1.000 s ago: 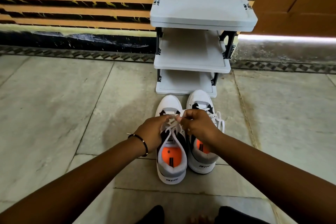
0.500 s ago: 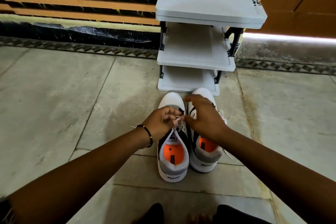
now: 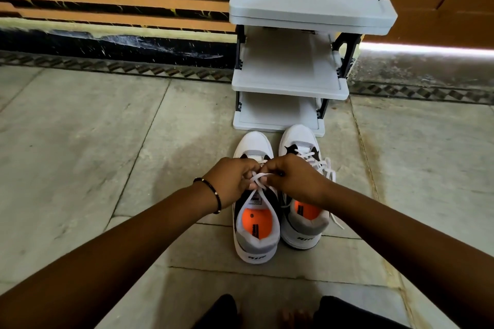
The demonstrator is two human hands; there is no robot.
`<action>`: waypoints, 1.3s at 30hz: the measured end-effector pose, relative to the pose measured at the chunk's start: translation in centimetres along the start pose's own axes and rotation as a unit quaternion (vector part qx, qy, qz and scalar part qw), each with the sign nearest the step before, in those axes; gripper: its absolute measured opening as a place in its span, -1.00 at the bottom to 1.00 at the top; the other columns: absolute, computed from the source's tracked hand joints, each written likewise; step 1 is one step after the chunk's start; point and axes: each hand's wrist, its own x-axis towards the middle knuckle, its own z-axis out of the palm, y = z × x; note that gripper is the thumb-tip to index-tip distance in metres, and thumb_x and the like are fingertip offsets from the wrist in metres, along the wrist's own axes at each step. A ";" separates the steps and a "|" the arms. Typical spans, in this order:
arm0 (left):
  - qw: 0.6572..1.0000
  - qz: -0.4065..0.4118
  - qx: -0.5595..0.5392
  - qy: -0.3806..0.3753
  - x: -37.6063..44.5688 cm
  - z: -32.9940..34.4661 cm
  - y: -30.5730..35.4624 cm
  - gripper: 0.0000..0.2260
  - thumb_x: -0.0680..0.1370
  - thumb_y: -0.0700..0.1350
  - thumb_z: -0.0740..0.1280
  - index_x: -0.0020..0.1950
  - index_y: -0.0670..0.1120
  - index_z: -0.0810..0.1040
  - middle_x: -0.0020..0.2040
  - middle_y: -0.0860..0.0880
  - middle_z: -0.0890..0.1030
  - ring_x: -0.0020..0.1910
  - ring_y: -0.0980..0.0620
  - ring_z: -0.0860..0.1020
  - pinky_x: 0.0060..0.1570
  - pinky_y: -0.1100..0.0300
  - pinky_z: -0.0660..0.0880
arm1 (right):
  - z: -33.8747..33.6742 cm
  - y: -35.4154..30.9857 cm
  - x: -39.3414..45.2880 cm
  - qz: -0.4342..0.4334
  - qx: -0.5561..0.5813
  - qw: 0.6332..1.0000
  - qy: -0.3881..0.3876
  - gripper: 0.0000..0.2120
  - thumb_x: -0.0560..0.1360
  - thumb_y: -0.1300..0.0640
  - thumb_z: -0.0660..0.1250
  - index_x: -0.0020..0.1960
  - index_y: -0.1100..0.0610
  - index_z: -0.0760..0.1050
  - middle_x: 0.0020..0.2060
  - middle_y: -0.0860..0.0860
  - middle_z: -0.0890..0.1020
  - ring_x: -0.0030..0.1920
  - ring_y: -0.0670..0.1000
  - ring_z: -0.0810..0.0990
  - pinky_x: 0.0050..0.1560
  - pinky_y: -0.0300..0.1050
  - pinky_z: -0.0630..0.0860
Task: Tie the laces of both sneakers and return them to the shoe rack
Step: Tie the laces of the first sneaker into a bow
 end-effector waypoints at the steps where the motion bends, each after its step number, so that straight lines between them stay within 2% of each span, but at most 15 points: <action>1: 1.000 0.003 0.025 -0.003 0.1 -0.1 0.0 -0.80 0.48 -0.24 0.31 0.10 -0.19 0.51 -0.08 -0.16 0.59 -0.06 -0.06 0.54 -0.08 0.26 0.40 | 0.0 0.1 0.0 -0.007 0.016 1.000 -0.002 -0.89 0.46 0.16 0.34 -0.11 0.18 0.62 -0.19 0.21 0.67 -0.14 0.16 0.61 -0.04 0.04 0.52; 4: 0.996 0.018 0.091 -0.013 0.2 -0.2 0.2 -0.82 0.51 -0.26 0.23 0.11 -0.23 0.46 0.03 -0.24 0.59 0.00 -0.16 0.56 -0.05 0.15 0.46 | 0.1 -0.1 -0.2 -0.013 0.054 0.998 -0.022 -0.87 0.45 0.14 0.38 -0.08 0.18 0.63 -0.17 0.15 0.69 -0.15 0.07 0.62 -0.03 -0.01 0.52; 7: 0.991 0.014 0.128 -0.037 0.2 -0.3 0.2 -0.78 0.54 -0.21 0.19 0.18 -0.20 0.41 0.08 -0.25 0.57 0.01 -0.17 0.56 -0.17 0.22 0.42 | -0.1 -0.5 -0.6 -0.002 0.085 0.994 -0.062 -0.81 0.43 0.11 0.40 -0.04 0.22 0.60 -0.27 0.05 0.63 -0.34 -0.16 0.51 -0.28 -0.32 0.42; 9: 0.985 0.012 0.162 -0.050 0.2 -0.4 -0.1 -0.76 0.54 -0.19 0.20 0.20 -0.15 0.41 0.09 -0.23 0.57 0.02 -0.15 0.57 -0.17 0.25 0.41 | -0.2 -0.6 -0.8 0.013 0.097 0.991 -0.091 -0.79 0.44 0.09 0.39 -0.01 0.22 0.56 -0.28 -0.01 0.60 -0.38 -0.24 0.50 -0.35 -0.40 0.39; 12: 0.972 0.023 0.233 -0.033 0.2 -0.6 -0.4 -0.76 0.52 -0.16 0.25 0.18 -0.13 0.43 0.06 -0.23 0.60 -0.01 -0.18 0.58 -0.08 0.14 0.49 | -0.1 -0.4 -1.0 0.020 0.072 0.991 -0.111 -0.76 0.49 0.05 0.32 -0.01 0.23 0.52 -0.25 0.00 0.56 -0.29 -0.11 0.51 -0.29 -0.33 0.40; 16: 0.959 0.029 0.279 0.028 0.0 -1.1 -0.2 -0.74 0.53 -0.04 0.24 0.17 -0.11 0.43 0.03 -0.20 0.58 -0.01 -0.20 0.56 -0.19 0.11 0.41 | 0.0 -0.2 -1.0 0.019 0.041 0.993 -0.106 -0.75 0.51 0.05 0.28 -0.09 0.26 0.51 -0.29 0.14 0.54 -0.30 0.01 0.46 -0.24 -0.05 0.41; 18: 0.957 0.039 0.279 0.074 -0.4 -1.2 -0.3 -0.74 0.52 0.01 0.23 0.14 -0.07 0.49 0.07 -0.13 0.53 0.07 -0.14 0.50 -0.10 0.10 0.39 | -0.1 -0.3 -1.0 0.016 0.049 0.994 -0.100 -0.76 0.51 0.05 0.28 -0.11 0.25 0.53 -0.28 0.19 0.56 -0.30 0.00 0.47 -0.23 -0.01 0.43; 20: 0.962 0.049 0.251 0.095 -0.9 -1.1 -0.6 -0.74 0.50 0.05 0.22 0.08 -0.04 0.56 0.12 -0.07 0.48 0.14 -0.09 0.42 0.04 0.07 0.36 | -0.4 -0.6 -1.1 0.014 0.072 0.994 -0.086 -0.79 0.51 0.07 0.28 -0.19 0.19 0.52 -0.42 0.03 0.50 -0.43 -0.14 0.42 -0.37 -0.23 0.38; 22: 0.983 0.068 0.155 0.069 -1.2 -0.8 -0.7 -0.70 0.47 0.03 0.18 0.02 -0.09 0.60 0.11 -0.09 0.53 0.12 -0.09 0.47 0.08 0.07 0.40 | -0.8 -1.1 -1.3 0.012 0.116 0.990 -0.077 -0.81 0.52 0.11 0.29 -0.26 0.14 0.50 -0.53 -0.11 0.44 -0.57 -0.20 0.36 -0.52 -0.41 0.28; 25: 0.997 0.069 -0.018 0.003 -1.6 -0.3 -0.5 -0.70 0.51 -0.06 0.13 -0.10 -0.18 0.60 -0.05 -0.14 0.63 -0.03 -0.07 0.57 0.06 0.03 0.50 | -1.2 -1.4 -1.6 0.001 0.191 0.979 -0.071 -0.78 0.51 0.08 0.29 -0.20 0.22 0.53 -0.47 0.03 0.50 -0.61 -0.16 0.26 -0.60 -0.36 0.20; 27: 0.994 0.053 -0.096 -0.030 -1.7 0.0 -0.6 -0.71 0.58 -0.09 0.13 -0.14 -0.16 0.60 -0.06 -0.11 0.66 -0.02 -0.01 0.59 0.14 0.03 0.49 | -1.3 -1.2 -1.7 -0.004 0.199 0.979 -0.055 -0.74 0.52 0.04 0.26 -0.22 0.19 0.54 -0.53 -0.06 0.53 -0.59 -0.09 0.22 -0.59 -0.26 0.17; 30: 0.989 0.039 -0.140 -0.039 -1.7 0.0 -0.8 -0.64 0.58 -0.01 0.09 -0.17 -0.11 0.62 -0.08 -0.08 0.66 -0.02 0.02 0.60 0.16 0.08 0.48 | -1.4 -0.5 -1.6 0.013 0.194 0.980 -0.039 -0.70 0.52 0.05 0.27 -0.20 0.28 0.54 -0.63 -0.10 0.40 -0.57 -0.06 0.21 -0.54 -0.22 0.18; 33: 0.991 0.034 -0.127 -0.004 -1.6 -0.2 -1.2 -0.67 0.56 -0.02 0.14 -0.12 -0.14 0.65 -0.22 -0.08 0.64 -0.18 0.00 0.59 -0.03 0.08 0.50 | -1.5 -0.4 -1.5 0.003 0.123 0.991 -0.045 -0.73 0.48 0.09 0.33 -0.19 0.32 0.54 -0.48 0.06 0.44 -0.49 -0.06 0.32 -0.43 -0.21 0.31; 36: 0.994 0.045 -0.094 0.031 -1.6 0.0 -1.4 -0.70 0.52 -0.02 0.17 -0.12 -0.11 0.66 -0.12 -0.12 0.68 -0.10 -0.03 0.62 0.01 0.03 0.54 | -1.3 0.2 -0.9 -0.018 -0.039 0.999 -0.028 -0.78 0.46 0.05 0.35 -0.24 0.20 0.52 -0.39 0.06 0.52 -0.36 -0.03 0.45 -0.27 -0.15 0.38; 39: 0.995 0.042 -0.086 0.042 -1.8 0.4 -1.3 -0.80 0.53 -0.09 0.20 -0.10 -0.13 0.58 -0.20 -0.05 0.67 -0.17 0.06 0.61 -0.09 0.21 0.53 | -0.6 -0.1 -1.1 -0.053 -0.247 0.967 0.027 -0.79 0.48 -0.05 0.27 -0.12 0.10 0.49 -0.21 0.07 0.60 -0.17 0.09 0.55 -0.24 -0.09 0.42</action>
